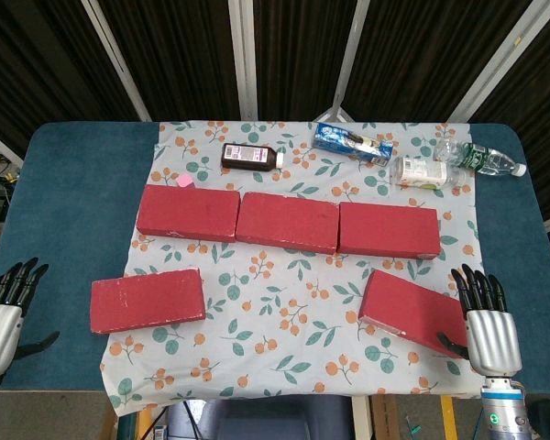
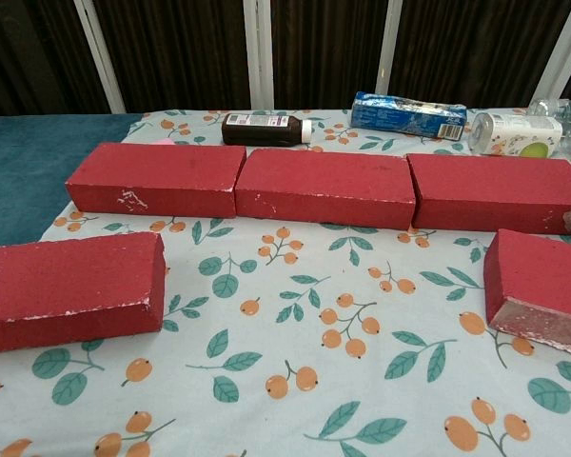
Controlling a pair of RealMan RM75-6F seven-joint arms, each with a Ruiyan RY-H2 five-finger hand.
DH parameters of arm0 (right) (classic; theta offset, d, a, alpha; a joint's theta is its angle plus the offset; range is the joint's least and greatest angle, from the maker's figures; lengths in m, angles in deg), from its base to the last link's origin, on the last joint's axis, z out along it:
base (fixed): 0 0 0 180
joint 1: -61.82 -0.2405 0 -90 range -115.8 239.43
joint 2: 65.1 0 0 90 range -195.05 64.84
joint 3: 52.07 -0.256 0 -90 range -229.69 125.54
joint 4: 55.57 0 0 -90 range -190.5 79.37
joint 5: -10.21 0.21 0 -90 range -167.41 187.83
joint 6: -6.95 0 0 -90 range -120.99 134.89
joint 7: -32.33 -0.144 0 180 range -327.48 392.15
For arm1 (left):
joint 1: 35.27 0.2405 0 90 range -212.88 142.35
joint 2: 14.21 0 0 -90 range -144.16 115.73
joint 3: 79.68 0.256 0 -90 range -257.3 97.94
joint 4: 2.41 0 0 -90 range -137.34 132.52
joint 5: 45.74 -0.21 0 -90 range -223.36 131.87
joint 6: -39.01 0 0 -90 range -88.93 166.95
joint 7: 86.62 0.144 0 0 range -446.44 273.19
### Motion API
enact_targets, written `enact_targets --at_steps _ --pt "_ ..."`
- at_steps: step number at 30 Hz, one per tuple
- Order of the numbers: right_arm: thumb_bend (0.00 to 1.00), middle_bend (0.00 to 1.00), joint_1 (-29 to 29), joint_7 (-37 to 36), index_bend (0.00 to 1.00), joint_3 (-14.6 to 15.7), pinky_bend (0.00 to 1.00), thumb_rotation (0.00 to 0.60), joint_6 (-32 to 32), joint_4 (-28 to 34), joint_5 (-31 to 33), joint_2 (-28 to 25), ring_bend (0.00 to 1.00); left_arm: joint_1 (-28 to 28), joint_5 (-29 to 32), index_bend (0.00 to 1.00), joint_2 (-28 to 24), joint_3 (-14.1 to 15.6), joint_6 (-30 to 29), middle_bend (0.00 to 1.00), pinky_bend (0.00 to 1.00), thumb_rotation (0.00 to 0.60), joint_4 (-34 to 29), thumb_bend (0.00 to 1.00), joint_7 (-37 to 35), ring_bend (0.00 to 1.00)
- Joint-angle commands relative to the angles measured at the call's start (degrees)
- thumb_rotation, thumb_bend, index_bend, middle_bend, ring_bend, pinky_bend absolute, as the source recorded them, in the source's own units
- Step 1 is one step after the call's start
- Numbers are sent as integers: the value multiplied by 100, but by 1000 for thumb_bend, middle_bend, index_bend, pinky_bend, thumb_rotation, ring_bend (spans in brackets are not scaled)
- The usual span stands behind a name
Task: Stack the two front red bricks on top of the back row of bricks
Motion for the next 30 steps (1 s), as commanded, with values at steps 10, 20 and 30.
enact_targets --at_steps 10,20,30 --pt "161 0 30 -69 0 44 0 600 -108 216 165 -11 0 57 -76 42 -25 11 -122 0 123 600 -5 0 -55 0" --pt "154 0 -59 268 0 72 0 600 -725 773 980 -194 0 122 -53 41 -87 12 -200 0 123 600 -51 0 -121 0" --pt "154 0 -560 1457 0 -373 0 600 -1246 1484 2597 -246 0 34 -9 41 -109 25 16 0 123 600 -63 0 -114 0"
